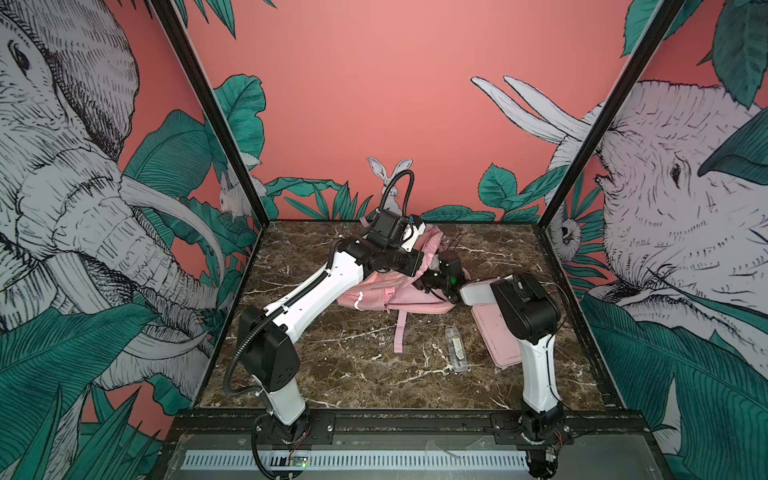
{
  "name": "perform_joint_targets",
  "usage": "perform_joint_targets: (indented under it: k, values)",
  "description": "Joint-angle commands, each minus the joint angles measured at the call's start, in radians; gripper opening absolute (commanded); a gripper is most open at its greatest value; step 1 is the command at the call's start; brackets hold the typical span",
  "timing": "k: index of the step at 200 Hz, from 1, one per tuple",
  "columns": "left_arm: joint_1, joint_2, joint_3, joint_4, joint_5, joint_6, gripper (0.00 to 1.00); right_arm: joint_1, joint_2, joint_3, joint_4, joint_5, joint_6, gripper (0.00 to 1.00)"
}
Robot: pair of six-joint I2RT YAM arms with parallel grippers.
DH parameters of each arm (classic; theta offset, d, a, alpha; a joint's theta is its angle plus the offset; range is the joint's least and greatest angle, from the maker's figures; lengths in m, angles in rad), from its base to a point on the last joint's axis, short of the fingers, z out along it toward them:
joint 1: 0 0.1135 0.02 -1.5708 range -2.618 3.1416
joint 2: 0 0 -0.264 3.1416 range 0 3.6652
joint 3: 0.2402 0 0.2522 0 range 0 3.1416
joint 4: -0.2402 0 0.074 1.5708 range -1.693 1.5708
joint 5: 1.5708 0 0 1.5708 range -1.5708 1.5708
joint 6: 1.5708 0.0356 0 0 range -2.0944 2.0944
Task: Pack the student bag
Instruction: 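Open the right gripper and lift it out while the left releases the opening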
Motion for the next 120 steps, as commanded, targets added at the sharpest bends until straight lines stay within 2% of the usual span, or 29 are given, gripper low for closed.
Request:
perform_joint_targets:
  k: [1,25,50,84,120]
  values:
    - [0.000,-0.014,0.004,0.093,0.058,-0.025,0.00,-0.025,-0.119,-0.074,0.023,-0.004,-0.057,0.35]
    - [0.000,0.019,0.005,0.106,0.072,-0.035,0.00,-0.051,-0.233,-0.160,-0.059,0.003,-0.126,0.37]
    - [-0.004,0.056,0.011,0.111,0.084,-0.040,0.00,-0.081,-0.386,-0.233,-0.236,0.044,-0.240,0.38]
    - [-0.019,0.121,0.038,0.101,0.098,-0.037,0.00,-0.095,-0.605,-0.276,-0.580,0.183,-0.447,0.41]
    - [-0.042,0.204,0.090,0.056,0.118,-0.026,0.00,-0.093,-0.774,-0.315,-0.793,0.321,-0.561,0.42]
